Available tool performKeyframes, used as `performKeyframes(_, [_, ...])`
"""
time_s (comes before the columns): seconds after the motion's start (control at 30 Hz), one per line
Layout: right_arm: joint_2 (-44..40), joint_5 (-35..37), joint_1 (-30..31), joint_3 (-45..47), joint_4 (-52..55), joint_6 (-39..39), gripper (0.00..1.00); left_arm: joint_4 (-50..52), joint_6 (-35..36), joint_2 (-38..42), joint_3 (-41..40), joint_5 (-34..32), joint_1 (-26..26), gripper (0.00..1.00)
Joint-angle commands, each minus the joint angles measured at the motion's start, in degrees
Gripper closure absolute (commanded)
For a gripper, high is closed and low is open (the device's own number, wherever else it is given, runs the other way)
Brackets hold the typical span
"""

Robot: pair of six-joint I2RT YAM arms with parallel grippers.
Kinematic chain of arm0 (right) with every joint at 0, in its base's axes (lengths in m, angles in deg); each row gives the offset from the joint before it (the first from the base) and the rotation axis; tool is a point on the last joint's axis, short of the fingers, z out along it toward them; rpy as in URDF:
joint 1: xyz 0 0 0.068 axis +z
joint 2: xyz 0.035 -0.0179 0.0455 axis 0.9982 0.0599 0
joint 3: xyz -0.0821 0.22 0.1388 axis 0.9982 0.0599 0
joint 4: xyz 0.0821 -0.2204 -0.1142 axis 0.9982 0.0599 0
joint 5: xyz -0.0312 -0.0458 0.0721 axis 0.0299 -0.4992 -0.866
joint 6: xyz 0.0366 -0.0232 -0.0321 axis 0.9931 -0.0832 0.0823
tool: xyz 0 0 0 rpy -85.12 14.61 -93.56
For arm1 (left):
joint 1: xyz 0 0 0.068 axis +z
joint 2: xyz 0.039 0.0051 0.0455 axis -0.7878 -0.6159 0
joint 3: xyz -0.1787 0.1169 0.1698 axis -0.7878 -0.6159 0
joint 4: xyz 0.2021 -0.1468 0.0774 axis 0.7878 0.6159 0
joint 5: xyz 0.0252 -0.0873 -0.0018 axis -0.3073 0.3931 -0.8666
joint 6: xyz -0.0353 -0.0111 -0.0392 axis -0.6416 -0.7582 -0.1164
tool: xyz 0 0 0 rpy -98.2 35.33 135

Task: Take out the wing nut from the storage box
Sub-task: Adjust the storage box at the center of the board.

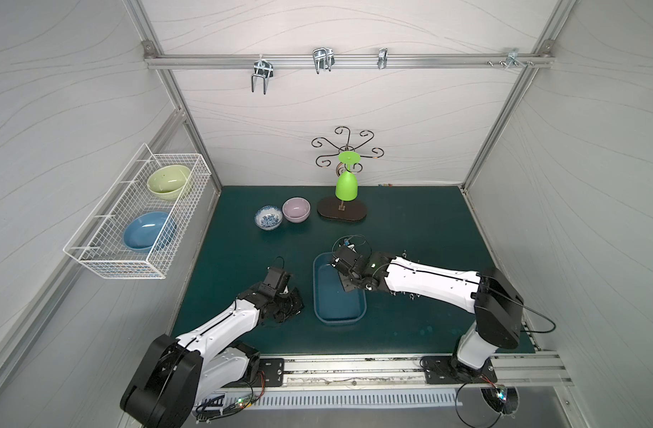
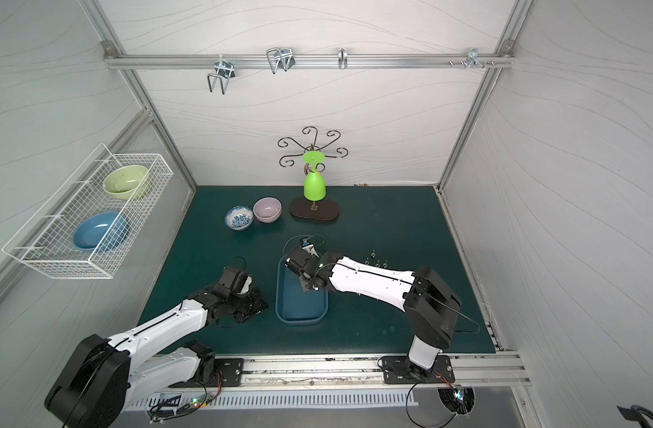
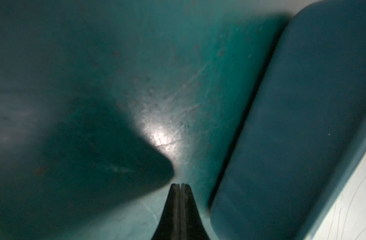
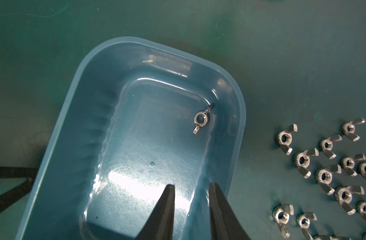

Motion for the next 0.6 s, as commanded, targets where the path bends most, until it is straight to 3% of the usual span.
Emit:
performKeyframes(0.0, [1.11, -1.35, -1.29, 0.49, -0.7, 0.83, 0.69, -5.92, -1.01, -1.6, 1.8, 0.22, -3.75, 1.0])
performKeyframes(0.57, [11.28, -2.74, -5.3, -5.43, -3.33, 2.24, 0.64, -14.25, -2.0, -9.91, 3.69, -0.79, -11.7, 1.0])
